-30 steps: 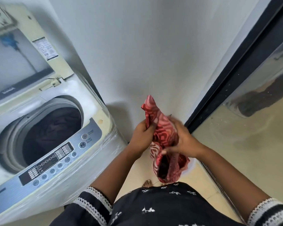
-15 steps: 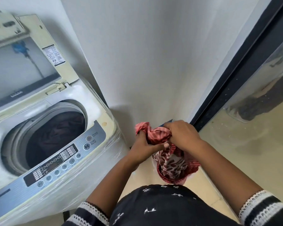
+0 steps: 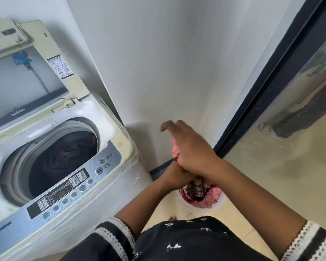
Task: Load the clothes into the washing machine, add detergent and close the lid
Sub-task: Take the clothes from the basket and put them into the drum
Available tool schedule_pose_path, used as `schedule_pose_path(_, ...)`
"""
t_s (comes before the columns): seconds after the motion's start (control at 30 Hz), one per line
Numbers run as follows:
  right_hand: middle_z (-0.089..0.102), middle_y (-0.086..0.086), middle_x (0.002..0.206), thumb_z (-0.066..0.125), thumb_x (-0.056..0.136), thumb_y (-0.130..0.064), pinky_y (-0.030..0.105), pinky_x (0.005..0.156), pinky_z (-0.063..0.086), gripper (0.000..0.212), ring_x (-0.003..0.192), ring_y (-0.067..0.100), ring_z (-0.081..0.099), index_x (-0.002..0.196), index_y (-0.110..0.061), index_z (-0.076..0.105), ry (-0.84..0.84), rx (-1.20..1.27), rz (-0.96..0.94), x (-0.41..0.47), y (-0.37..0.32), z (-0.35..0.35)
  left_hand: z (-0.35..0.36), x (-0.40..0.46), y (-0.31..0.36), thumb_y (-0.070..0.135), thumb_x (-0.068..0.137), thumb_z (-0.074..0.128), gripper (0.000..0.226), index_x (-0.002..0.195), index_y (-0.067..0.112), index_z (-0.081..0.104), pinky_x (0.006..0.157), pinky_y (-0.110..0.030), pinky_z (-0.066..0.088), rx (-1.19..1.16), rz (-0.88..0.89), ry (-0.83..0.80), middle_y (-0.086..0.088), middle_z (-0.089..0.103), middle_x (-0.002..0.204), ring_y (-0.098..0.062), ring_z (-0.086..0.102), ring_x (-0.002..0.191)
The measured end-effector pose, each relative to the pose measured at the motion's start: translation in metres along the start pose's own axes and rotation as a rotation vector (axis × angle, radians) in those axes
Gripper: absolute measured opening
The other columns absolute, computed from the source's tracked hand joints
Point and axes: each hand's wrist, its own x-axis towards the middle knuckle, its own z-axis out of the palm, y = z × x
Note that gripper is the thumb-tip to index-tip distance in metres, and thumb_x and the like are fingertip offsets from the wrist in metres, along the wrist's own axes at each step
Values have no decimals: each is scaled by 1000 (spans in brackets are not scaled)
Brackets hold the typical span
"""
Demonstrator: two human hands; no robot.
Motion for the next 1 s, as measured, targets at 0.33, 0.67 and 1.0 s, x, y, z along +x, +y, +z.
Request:
schedule_pose_path(0.33,32,-18,148,91,58,-52,45,111,42,114,138,13,40,148,-51,21,-30,559,200,-59,70,29,-20,0,8,33,96,56,30,114,12,65,99,-47,50,-1049,-136,239,-10,74,111,-29,68,107)
schedule_pose_path(0.67,59,-1,101,60,83,-10,33,78,46,38,99,25,62,116,-28,64,-46,211,424,-64,106,37,-39,2,-21,47,84,71,59,129,14,51,82,-44,61,-257,-349,68,-5,67,112,-22,67,97)
schedule_pose_path(1.0,53,3,119,63,89,-18,35,80,47,43,106,25,54,128,-23,47,-222,-357,452,-54,82,-2,-22,11,-37,52,60,89,127,153,45,3,118,-52,29,45,-105,-12,3,11,164,-25,21,148)
